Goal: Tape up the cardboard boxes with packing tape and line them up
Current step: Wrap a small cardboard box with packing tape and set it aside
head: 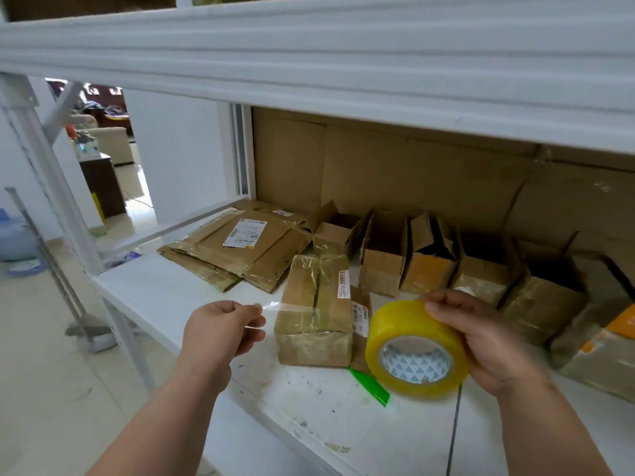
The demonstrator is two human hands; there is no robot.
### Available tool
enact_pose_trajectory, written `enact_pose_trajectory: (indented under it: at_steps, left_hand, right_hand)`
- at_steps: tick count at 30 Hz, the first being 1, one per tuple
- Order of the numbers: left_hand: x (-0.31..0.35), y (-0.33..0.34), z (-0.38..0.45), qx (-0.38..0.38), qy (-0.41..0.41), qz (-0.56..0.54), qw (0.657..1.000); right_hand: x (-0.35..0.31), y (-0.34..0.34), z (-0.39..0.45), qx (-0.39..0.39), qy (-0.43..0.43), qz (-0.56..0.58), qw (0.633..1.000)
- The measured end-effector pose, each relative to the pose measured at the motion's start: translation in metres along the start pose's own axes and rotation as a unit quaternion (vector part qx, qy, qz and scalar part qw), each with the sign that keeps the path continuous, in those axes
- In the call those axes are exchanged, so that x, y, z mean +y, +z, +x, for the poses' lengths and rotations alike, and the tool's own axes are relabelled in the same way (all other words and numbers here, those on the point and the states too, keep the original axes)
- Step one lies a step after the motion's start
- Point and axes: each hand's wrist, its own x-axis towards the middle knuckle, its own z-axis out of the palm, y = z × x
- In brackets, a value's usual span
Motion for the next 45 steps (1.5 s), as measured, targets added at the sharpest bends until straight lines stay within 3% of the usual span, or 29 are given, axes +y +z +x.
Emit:
enact_pose_trajectory:
  at_steps: [16,32,39,45]
  left_hand:
    - [-0.019,0.009,0.011,0.049,-0.013,0.051,0.997]
    - [-0.032,0.011,0.011,-0.057,-0.093,0.128,0.986]
    - [-0.039,0.014,0.016,-0.038,-0.047,0.171,0.983]
    - [-0.054,0.019,0.017,-0.043,0.072,0.199,0.976]
  right_hand:
    - [0.003,-0.001,0.037,-0.018,0.053,-0.065,0.996]
    - [0.018,0.018,0.044,-0.034,0.046,-0.237,0.97]
    - [0.016,0.023,0.044,-0.016,0.048,-0.246,0.968]
    - [0.016,0.024,0.043,-0.011,0.047,-0.245,0.968]
